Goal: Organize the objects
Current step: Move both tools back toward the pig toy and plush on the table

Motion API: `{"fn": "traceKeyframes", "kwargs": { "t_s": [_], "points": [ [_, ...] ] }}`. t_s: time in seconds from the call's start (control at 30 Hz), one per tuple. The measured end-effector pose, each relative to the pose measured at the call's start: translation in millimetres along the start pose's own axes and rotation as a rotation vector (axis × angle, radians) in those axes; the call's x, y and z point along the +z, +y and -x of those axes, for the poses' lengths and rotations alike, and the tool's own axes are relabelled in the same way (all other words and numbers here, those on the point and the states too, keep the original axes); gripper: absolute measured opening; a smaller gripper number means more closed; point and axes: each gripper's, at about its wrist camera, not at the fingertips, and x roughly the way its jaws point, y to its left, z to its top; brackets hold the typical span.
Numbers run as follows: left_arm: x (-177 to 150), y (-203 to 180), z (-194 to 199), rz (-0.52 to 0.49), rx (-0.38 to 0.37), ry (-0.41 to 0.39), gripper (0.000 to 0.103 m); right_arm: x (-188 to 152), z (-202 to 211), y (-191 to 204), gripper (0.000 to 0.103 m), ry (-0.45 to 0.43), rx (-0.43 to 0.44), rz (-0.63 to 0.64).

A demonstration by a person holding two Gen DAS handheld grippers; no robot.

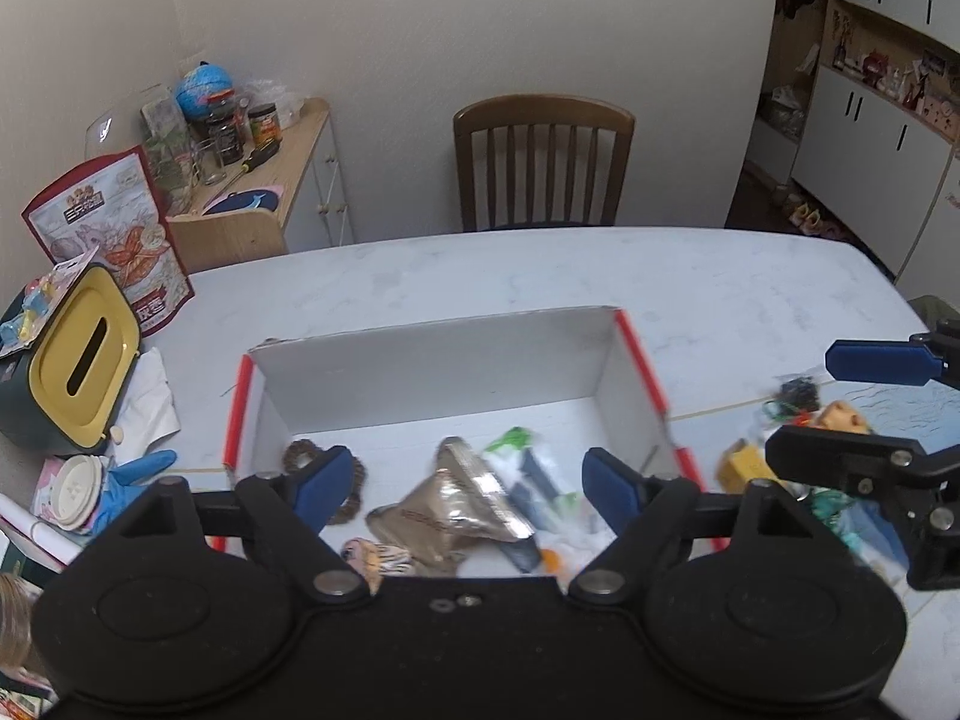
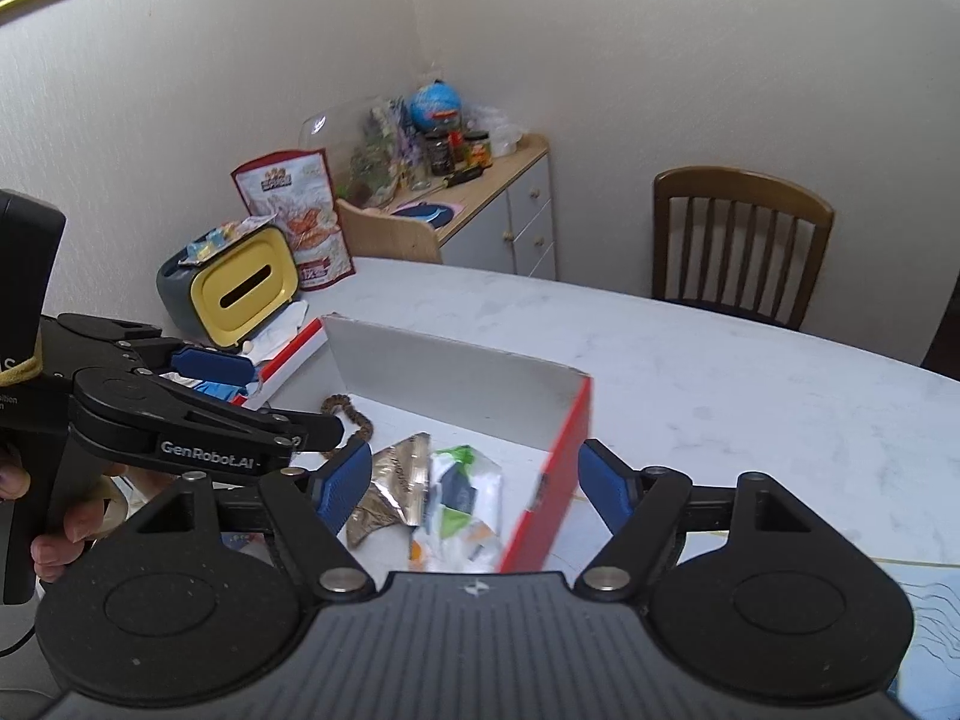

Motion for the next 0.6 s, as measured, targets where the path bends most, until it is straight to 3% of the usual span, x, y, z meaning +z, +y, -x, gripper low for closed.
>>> {"fn": "traceKeyframes", "kwargs": {
  "t_s": [0.33,0.6],
  "points": [
    [-4,-54,22,-0.009,-0.037,-0.055,0.095,-25,58,-51,0.081,-0.051,-0.015,-0.032],
    [-8,-99,24,-0.038,-0.068,-0.058,0.101,-54,91,-104,0.085,-0.035,-0.043,-0.048]
  ]
}}
